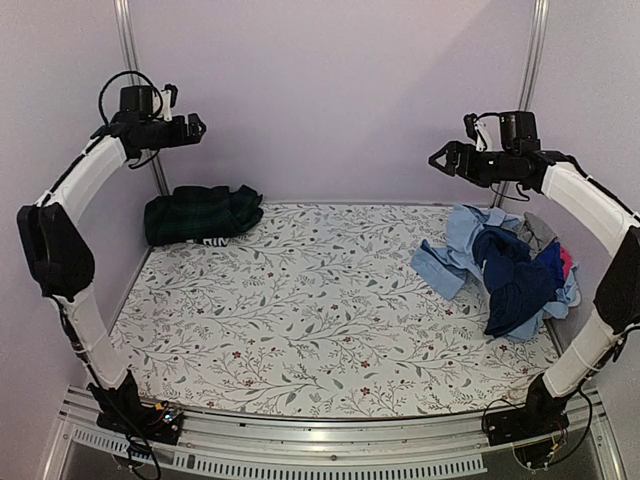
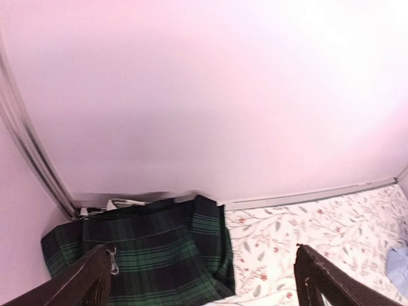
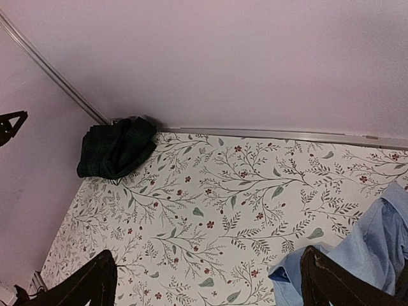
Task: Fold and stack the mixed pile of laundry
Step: Reset both arms
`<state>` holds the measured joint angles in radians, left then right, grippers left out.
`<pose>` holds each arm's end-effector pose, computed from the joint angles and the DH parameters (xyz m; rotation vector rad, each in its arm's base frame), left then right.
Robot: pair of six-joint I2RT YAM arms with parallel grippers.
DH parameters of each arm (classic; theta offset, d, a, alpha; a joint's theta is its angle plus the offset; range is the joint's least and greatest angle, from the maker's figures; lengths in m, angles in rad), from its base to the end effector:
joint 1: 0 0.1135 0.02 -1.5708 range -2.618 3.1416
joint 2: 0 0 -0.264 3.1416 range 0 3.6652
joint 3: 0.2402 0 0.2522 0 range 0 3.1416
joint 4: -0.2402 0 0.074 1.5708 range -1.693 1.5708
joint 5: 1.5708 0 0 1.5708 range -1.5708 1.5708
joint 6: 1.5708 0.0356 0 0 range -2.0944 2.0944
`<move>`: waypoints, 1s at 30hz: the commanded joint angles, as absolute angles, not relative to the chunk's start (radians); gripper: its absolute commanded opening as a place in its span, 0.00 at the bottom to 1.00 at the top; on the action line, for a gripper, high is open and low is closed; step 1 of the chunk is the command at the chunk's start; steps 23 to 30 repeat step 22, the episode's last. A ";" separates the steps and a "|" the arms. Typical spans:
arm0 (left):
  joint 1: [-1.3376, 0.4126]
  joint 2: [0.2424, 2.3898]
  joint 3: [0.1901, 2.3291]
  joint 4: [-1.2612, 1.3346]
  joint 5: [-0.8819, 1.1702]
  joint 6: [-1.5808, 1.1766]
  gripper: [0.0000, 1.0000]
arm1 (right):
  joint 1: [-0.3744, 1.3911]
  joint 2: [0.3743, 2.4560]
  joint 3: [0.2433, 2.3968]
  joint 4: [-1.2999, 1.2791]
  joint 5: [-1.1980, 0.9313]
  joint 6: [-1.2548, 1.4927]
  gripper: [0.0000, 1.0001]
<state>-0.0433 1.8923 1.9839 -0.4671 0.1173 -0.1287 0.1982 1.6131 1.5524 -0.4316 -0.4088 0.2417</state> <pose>0.4430 -0.0234 0.4060 -0.0054 1.9504 -0.2280 0.3632 0.0874 0.3719 -0.2122 2.0801 0.6907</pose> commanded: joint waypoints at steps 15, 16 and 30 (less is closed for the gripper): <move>-0.525 1.589 1.249 -0.419 0.141 -0.389 1.00 | 0.415 1.523 1.171 -0.353 -0.601 0.287 0.99; -0.535 1.591 1.231 -0.423 0.140 -0.403 1.00 | 0.428 1.523 1.151 -0.347 -0.598 0.288 0.99; -0.572 1.570 1.154 -0.372 0.158 -0.445 1.00 | 0.458 1.526 1.117 -0.359 -0.564 0.293 0.99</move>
